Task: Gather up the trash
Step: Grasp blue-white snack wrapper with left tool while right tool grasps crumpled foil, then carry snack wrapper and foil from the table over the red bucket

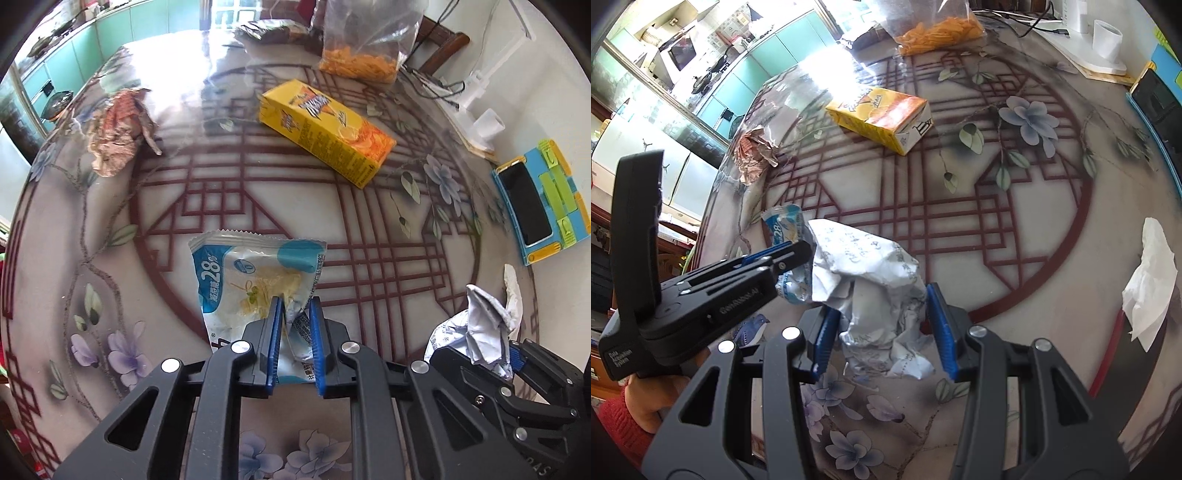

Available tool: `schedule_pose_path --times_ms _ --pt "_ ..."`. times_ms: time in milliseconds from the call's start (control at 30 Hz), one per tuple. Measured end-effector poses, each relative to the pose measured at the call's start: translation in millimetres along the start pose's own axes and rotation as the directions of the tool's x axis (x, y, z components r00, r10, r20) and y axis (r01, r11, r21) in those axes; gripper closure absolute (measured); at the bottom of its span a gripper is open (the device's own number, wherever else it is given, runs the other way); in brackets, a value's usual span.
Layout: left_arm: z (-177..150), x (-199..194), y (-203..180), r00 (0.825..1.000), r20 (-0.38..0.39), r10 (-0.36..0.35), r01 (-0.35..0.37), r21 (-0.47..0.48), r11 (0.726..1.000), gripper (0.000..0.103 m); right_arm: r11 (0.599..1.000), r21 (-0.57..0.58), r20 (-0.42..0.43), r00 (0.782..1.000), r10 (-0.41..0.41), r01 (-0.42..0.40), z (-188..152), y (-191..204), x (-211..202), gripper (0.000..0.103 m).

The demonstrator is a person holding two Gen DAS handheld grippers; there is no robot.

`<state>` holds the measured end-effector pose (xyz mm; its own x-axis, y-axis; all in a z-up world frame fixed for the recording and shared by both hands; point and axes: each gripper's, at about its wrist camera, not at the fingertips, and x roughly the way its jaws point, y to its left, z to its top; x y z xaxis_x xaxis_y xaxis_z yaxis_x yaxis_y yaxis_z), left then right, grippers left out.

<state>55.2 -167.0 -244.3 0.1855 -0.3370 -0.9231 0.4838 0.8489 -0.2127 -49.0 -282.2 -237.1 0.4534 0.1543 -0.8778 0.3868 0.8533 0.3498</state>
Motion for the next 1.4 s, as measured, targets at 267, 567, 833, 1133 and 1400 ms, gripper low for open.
schedule_pose_path --times_ms 267,567,833,1133,1400 --pt "-6 -24 31 0.999 0.041 -0.006 0.009 -0.086 0.996 0.09 0.999 -0.032 0.001 1.0 0.008 -0.008 -2 17 -1 0.058" --pt "-12 -60 65 0.992 0.116 0.045 -0.027 -0.145 0.989 0.09 0.996 -0.081 -0.004 0.999 0.033 -0.033 0 45 3 0.058" --pt "-24 -83 99 0.984 0.147 0.096 -0.066 -0.198 0.978 0.09 0.991 -0.123 -0.038 0.998 0.051 -0.055 12 74 21 0.058" --pt "-58 -112 171 0.972 0.17 0.163 -0.086 -0.389 0.917 0.09 0.954 -0.286 -0.124 0.991 0.058 -0.092 21 137 53 0.058" --pt "-76 -141 227 0.96 0.191 0.205 -0.105 -0.432 0.896 0.09 0.938 -0.338 -0.132 0.991 0.03 -0.074 24 187 73 0.058"
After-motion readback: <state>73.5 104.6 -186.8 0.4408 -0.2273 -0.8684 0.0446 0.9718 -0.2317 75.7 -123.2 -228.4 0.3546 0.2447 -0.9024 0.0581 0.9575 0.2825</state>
